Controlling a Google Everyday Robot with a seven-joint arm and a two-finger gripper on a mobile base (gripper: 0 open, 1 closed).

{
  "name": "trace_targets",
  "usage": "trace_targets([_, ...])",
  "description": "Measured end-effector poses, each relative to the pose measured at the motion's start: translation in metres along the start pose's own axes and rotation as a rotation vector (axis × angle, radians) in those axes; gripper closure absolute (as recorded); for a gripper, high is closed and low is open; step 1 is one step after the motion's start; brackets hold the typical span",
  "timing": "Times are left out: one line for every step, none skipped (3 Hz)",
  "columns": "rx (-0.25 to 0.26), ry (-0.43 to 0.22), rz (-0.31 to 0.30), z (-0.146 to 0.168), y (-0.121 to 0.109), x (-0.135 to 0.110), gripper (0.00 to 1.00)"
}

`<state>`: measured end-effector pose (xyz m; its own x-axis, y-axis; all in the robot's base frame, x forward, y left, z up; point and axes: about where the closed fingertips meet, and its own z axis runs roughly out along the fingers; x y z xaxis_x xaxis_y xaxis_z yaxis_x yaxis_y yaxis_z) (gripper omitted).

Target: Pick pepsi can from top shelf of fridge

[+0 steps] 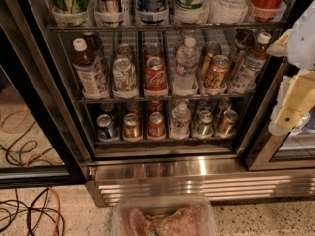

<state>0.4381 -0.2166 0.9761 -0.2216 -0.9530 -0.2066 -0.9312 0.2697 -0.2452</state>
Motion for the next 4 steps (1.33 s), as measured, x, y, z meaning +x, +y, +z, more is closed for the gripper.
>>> trace_targets([0.013,-0.007,0.012,0.001,0.0,-0.006,0.0])
trace_targets([-0.026,-0.023,0.029,0.009,0.002,-0.014,0.0])
trace_targets([-0.175,-0.079,-0.073,0.026,0.015,-0.036,0.0])
trace_targets([-0.147,-0.075,-0.074,0.026,0.015,-0.037,0.0])
